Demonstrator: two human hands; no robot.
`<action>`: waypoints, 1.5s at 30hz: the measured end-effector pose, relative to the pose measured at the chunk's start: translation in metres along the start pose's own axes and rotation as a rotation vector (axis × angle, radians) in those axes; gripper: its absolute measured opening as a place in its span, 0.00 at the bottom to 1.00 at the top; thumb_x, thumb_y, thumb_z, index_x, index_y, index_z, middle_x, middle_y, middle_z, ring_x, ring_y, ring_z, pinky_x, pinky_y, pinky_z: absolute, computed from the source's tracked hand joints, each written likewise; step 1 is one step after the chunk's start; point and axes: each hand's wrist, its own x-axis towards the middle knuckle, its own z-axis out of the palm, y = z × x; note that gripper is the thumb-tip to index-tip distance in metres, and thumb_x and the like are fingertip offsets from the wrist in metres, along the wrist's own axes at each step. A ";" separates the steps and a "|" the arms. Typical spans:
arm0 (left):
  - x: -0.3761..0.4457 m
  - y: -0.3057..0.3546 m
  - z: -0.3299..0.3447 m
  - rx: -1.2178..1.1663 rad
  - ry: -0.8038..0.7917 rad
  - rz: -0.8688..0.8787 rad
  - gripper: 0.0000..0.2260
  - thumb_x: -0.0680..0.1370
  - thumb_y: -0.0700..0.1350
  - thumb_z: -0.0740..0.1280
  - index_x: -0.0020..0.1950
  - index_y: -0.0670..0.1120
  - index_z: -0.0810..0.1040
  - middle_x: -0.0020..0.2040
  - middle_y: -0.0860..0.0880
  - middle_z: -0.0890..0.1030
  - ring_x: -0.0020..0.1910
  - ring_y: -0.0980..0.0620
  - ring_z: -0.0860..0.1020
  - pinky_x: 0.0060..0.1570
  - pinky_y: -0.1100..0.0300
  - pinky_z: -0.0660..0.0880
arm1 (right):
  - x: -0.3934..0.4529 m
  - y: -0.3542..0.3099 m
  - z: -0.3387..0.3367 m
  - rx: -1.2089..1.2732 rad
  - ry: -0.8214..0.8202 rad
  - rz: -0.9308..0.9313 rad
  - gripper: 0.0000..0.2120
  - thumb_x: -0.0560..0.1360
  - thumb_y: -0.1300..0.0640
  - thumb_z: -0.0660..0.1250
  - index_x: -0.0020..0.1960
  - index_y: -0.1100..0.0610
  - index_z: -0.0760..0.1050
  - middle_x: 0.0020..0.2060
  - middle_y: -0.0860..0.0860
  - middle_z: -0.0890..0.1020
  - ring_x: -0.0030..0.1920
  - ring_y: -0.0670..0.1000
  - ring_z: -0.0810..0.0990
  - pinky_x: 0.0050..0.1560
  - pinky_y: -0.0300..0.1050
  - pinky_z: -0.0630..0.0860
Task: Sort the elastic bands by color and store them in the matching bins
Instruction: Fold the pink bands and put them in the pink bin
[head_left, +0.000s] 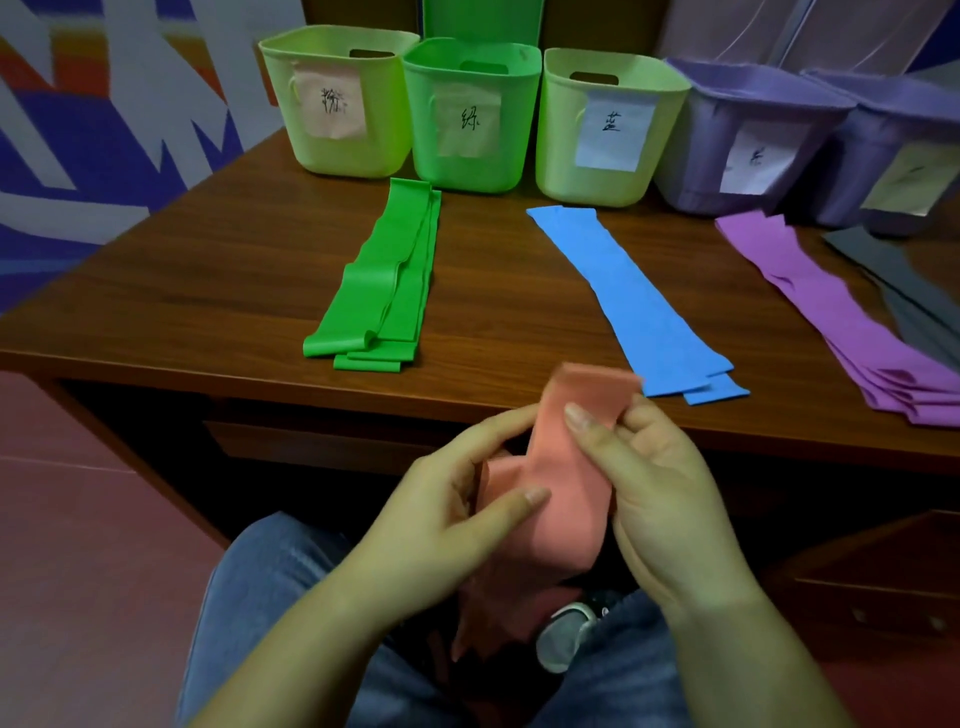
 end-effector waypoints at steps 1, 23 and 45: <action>0.000 0.001 0.001 -0.045 -0.004 -0.028 0.22 0.73 0.38 0.69 0.65 0.54 0.75 0.57 0.53 0.81 0.56 0.56 0.79 0.53 0.63 0.75 | 0.000 0.000 -0.001 -0.036 0.018 -0.039 0.08 0.64 0.55 0.69 0.43 0.52 0.80 0.38 0.48 0.84 0.40 0.45 0.81 0.39 0.37 0.77; 0.004 0.001 0.018 -0.283 0.159 -0.118 0.19 0.73 0.40 0.65 0.63 0.52 0.73 0.42 0.48 0.85 0.41 0.52 0.80 0.41 0.64 0.76 | -0.020 0.003 -0.024 -0.538 -0.114 -0.452 0.06 0.69 0.56 0.71 0.44 0.46 0.82 0.48 0.43 0.81 0.53 0.42 0.80 0.51 0.30 0.72; 0.000 0.007 0.032 -0.265 0.261 -0.086 0.15 0.72 0.55 0.62 0.46 0.51 0.85 0.51 0.49 0.84 0.54 0.50 0.81 0.52 0.57 0.77 | -0.025 0.001 -0.017 -0.024 0.029 0.028 0.12 0.68 0.49 0.65 0.44 0.50 0.85 0.45 0.53 0.85 0.45 0.50 0.84 0.43 0.43 0.79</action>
